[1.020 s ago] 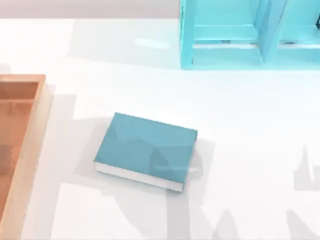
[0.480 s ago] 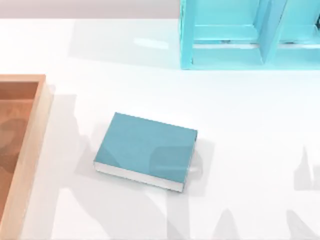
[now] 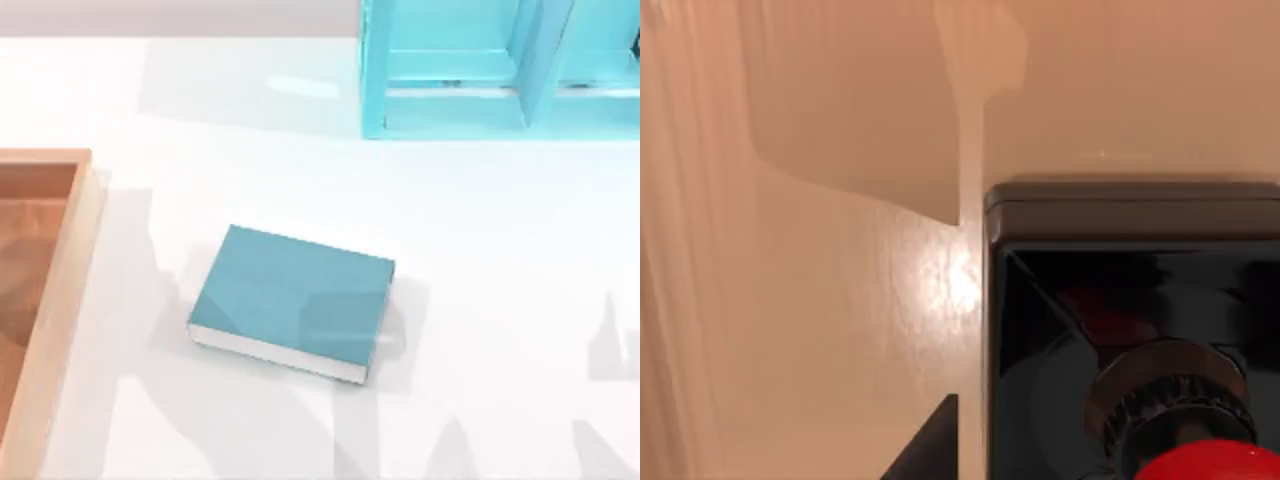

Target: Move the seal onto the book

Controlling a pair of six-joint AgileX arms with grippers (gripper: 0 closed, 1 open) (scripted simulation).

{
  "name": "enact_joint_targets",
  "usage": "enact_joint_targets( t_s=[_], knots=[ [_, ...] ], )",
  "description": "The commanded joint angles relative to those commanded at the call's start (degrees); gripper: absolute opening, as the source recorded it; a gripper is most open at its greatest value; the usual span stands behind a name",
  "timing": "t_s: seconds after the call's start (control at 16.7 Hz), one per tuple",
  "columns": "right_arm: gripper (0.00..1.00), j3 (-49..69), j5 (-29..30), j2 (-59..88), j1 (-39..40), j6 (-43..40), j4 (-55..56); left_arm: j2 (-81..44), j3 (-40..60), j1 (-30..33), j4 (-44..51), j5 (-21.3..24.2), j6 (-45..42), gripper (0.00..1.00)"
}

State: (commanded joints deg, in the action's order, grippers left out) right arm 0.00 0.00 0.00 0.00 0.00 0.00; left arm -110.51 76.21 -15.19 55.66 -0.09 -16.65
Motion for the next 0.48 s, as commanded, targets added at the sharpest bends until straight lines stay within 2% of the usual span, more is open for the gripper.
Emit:
enact_joint_targets(
  t_s=[0.42,0.48],
  knots=[
    [1.00,0.00,0.00,0.00,0.00,0.00,0.00,0.00,0.00,0.00,0.00,0.00,0.00,0.02],
    [1.00,0.00,0.00,0.00,0.00,0.00,0.00,0.00,0.00,0.00,0.00,0.00,0.00,0.00]
  ],
)
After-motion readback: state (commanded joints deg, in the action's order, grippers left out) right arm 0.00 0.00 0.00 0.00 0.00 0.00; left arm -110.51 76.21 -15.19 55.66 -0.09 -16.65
